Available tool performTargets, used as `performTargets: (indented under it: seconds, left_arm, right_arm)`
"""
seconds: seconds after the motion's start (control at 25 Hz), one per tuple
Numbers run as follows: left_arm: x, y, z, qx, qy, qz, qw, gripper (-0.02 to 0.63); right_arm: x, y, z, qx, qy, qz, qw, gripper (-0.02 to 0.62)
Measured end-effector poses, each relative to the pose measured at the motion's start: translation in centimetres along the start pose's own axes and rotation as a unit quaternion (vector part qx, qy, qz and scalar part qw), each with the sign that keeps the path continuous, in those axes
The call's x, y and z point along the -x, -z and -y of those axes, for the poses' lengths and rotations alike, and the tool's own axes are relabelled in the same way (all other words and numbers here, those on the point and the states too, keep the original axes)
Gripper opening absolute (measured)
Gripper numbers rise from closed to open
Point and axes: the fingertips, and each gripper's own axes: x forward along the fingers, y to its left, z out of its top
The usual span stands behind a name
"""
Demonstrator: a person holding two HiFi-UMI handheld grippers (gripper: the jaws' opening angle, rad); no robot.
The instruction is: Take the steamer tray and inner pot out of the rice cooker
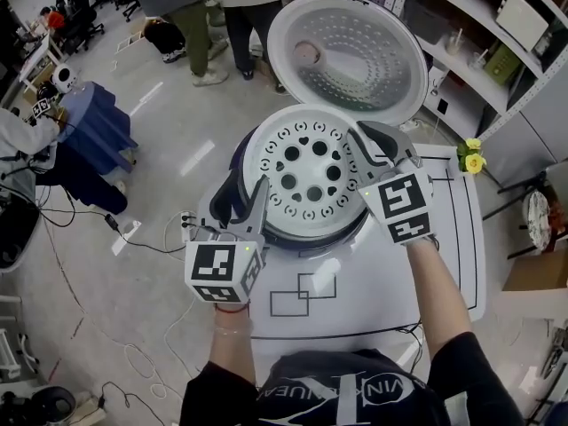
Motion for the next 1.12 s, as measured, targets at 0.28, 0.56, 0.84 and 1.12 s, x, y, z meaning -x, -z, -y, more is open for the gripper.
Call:
performTargets:
  seconds: [0.28,0.56,0.84,1.12]
  left_arm:
    - [-0.9,0.0,1.0,-0.028,0.010,-0.032,0.9991,0.164]
    - [0.3,-1.8,1.8,-0.023,-0.003,0.002,0.9997,0.129]
    - [2.1,-4.6,3.2,-0.002,-0.005,0.052,0.9986,0.106]
    - [1.2,-5.8,9.4,-0.002,0.030,0.068,0.9972,0.101]
  right_arm:
    - [2.8,-2.4,1.3,-0.035,0.004,0.082,0.996,0.057]
    - [4.9,-3.4,1.7,-0.067,0.008,0.123,0.990,0.054]
    - [7.9,-4.4,2.4,-0.109,0.022,0.154,0.982,0.049]
    - [13.3,-1.9,6.3,-0.125,0.055,0.166,0.977,0.048]
